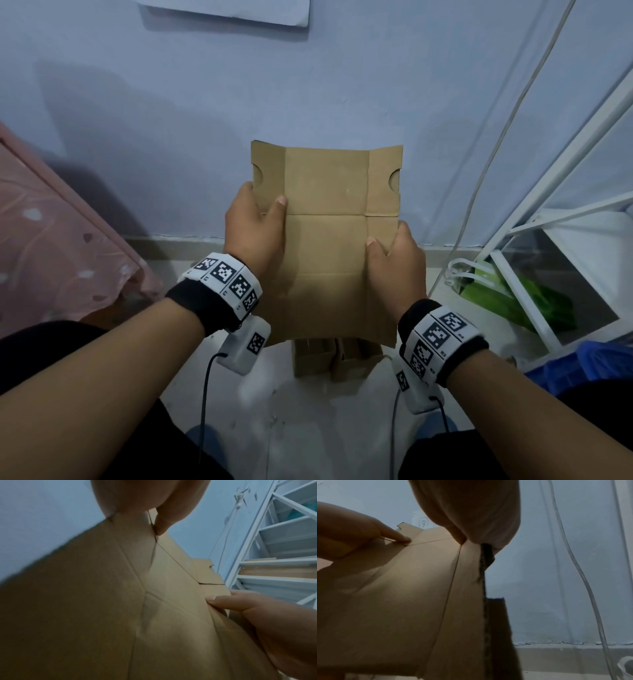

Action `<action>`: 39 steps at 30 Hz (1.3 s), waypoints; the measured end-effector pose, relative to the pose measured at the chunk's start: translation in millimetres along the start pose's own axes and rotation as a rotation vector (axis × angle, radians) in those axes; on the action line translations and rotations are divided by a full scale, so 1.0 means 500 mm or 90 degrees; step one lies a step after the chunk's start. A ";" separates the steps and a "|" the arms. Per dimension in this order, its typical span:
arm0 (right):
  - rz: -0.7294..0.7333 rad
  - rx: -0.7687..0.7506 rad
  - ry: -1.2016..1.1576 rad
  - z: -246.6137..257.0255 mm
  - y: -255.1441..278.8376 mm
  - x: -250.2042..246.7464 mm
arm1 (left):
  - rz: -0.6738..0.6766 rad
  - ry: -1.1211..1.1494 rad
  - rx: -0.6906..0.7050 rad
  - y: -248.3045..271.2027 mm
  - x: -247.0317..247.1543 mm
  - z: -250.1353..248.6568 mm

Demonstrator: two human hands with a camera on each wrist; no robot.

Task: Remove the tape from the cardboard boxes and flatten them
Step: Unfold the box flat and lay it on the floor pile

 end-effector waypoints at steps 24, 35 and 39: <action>0.015 -0.150 -0.152 0.047 -0.044 -0.059 | 0.236 0.533 -0.238 -0.027 -0.013 -0.032; 0.262 0.069 -0.453 0.039 -0.057 -0.018 | 0.417 0.247 -0.082 -0.007 0.001 -0.045; 0.195 0.058 -0.339 0.009 -0.057 -0.018 | 0.345 0.201 -0.093 -0.002 0.018 -0.021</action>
Point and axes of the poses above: each hand's wrist, its own y-axis away from the middle knuckle, its own x-axis out of the palm, z = x × y, the point moved 9 cm from there along -y, towards the middle knuckle, and after that the axes turned 7 degrees about -y, right-handed, at the moved point
